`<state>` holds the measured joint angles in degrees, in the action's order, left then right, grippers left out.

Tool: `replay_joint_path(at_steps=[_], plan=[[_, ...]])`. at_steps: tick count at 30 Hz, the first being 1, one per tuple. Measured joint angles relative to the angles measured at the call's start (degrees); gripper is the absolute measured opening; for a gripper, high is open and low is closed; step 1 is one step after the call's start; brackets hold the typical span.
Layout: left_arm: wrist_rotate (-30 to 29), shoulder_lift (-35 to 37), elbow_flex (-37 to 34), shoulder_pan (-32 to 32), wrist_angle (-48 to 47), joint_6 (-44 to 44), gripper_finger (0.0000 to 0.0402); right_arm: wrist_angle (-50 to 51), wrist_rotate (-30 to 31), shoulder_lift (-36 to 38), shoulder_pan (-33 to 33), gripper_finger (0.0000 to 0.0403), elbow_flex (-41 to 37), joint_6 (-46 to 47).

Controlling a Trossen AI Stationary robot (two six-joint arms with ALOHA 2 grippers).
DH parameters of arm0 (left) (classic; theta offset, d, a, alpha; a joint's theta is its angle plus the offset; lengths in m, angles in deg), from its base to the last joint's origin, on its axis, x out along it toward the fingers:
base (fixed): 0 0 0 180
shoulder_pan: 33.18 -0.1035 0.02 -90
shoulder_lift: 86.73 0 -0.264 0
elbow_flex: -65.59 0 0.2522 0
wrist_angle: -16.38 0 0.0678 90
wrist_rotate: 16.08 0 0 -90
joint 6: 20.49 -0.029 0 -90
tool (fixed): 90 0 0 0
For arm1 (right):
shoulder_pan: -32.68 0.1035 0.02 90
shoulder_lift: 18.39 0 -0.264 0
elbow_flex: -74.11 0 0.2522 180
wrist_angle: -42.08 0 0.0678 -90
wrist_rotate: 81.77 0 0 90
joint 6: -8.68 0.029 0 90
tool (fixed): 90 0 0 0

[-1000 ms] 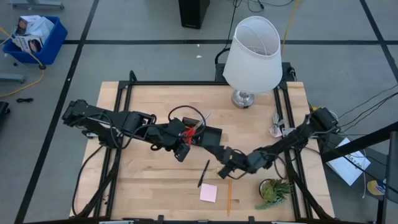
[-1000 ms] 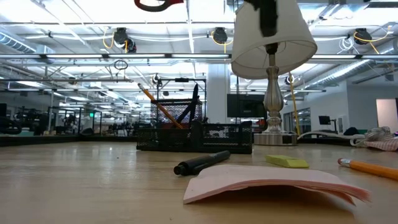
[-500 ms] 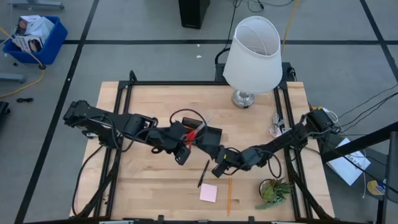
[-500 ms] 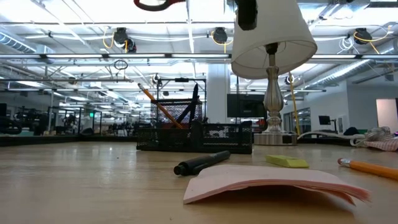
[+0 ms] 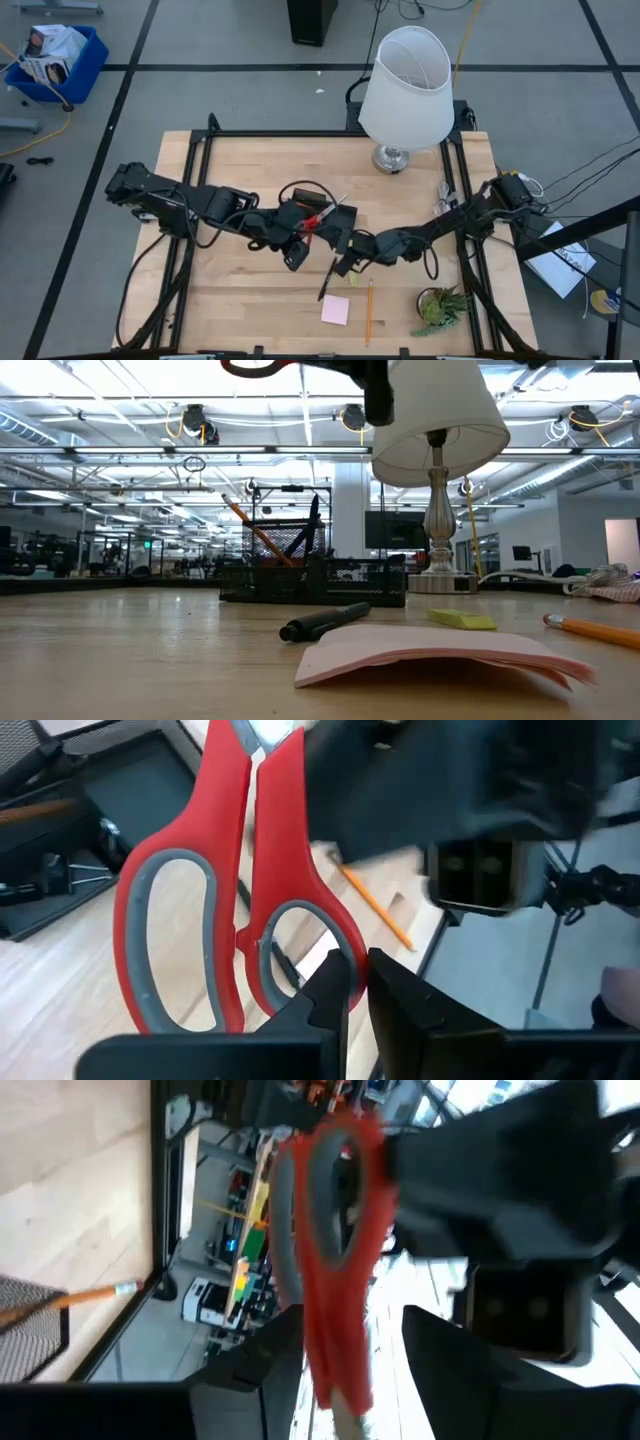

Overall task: Pick and place office supplies into organizer
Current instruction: Put the red scissors into the black desk organizer

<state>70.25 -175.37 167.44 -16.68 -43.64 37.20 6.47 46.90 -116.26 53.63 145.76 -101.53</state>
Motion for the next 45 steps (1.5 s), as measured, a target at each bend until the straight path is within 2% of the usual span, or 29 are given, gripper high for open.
replay_joint_path(at_steps=[6, 9, 13, 17, 22, 26, 33, 37, 41, 45], plan=[[-0.3, 0.0, 0.0, 0.3, 0.2, -0.1, 0.0012, 0.1, -1.5, -0.9, -1.6, 0.0153, 0.0, 0.0], [-0.5, 0.0, 0.0, 0.4, 0.3, -0.1, 0.0019, -0.1, -3.5, -1.0, -1.7, 0.0139, 0.0, 0.3], [-0.4, 0.0, 0.0, 0.4, 0.5, -0.5, 0.0039, -1.4, -3.8, -1.0, -1.8, 0.0097, 0.0, 4.6], [-0.4, 0.0, 0.1, 0.4, 1.2, -0.9, 0.0031, -3.0, -1.9, -1.0, -1.8, 0.0032, -0.1, 4.1], [-0.4, 0.0, 0.1, 0.5, 2.7, -2.5, 0.0020, -3.2, -0.2, -1.0, -1.4, 0.0028, 0.0, 4.9], [0.0, 0.0, 0.1, 0.3, 2.6, -4.0, 0.0047, -2.4, 1.0, -1.0, -1.0, 0.0030, 0.0, 6.5], [1.8, 0.0, 0.1, 0.2, 2.6, -7.5, 0.0144, 0.0, 3.9, -1.0, -0.6, 0.0030, 0.0, 9.4], [1.8, 1.5, 0.1, 0.3, 1.8, -10.0, 0.0185, 2.5, 6.1, -1.0, -0.6, 0.0034, 0.0, 16.3], [-3.4, 4.0, 0.1, 2.0, 1.3, -16.2, 0.0202, 2.9, 5.9, -1.0, -0.7, 0.0031, 0.0, 27.6], [-11.4, 6.0, 0.1, 5.9, 1.3, -24.2, 0.0202, 3.0, 0.2, -1.0, -0.6, 0.0034, 0.0, 40.1]])
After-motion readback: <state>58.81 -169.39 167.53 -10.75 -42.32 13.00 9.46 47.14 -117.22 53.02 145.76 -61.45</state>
